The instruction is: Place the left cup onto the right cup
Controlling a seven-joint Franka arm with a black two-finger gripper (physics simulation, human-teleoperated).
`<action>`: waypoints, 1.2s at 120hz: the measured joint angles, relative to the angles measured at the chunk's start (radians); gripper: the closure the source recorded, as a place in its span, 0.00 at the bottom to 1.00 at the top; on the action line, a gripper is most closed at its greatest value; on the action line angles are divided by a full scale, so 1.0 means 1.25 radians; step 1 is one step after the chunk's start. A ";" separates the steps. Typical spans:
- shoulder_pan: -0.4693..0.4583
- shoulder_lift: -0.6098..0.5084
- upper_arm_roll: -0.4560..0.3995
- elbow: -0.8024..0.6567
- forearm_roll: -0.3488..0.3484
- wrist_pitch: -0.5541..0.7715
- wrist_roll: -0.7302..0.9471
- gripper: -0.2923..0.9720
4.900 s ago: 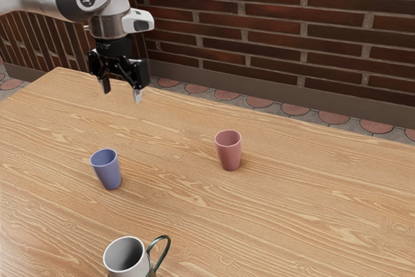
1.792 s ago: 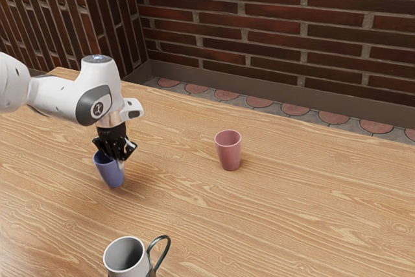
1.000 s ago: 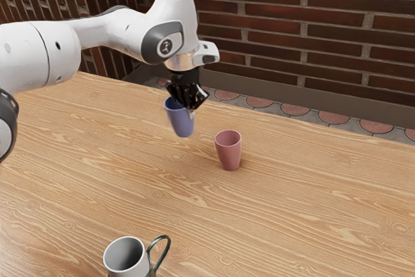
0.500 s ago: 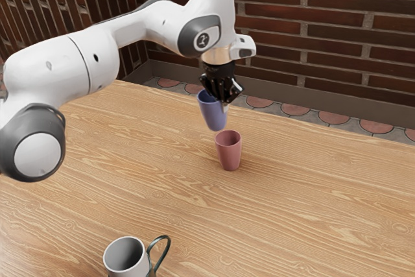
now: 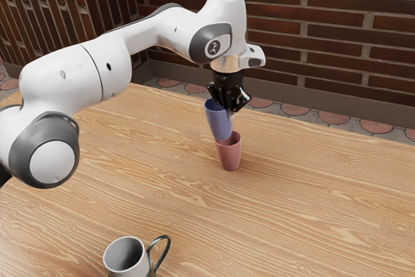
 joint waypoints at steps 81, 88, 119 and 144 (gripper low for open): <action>-0.025 0.078 -0.004 0.083 0.023 -0.005 -0.004 0.85; -0.023 0.080 -0.005 0.081 0.023 -0.004 -0.004 0.85; -0.016 0.080 -0.003 0.064 0.019 0.000 -0.004 0.49; -0.018 0.032 -0.004 0.043 0.018 0.001 -0.004 0.33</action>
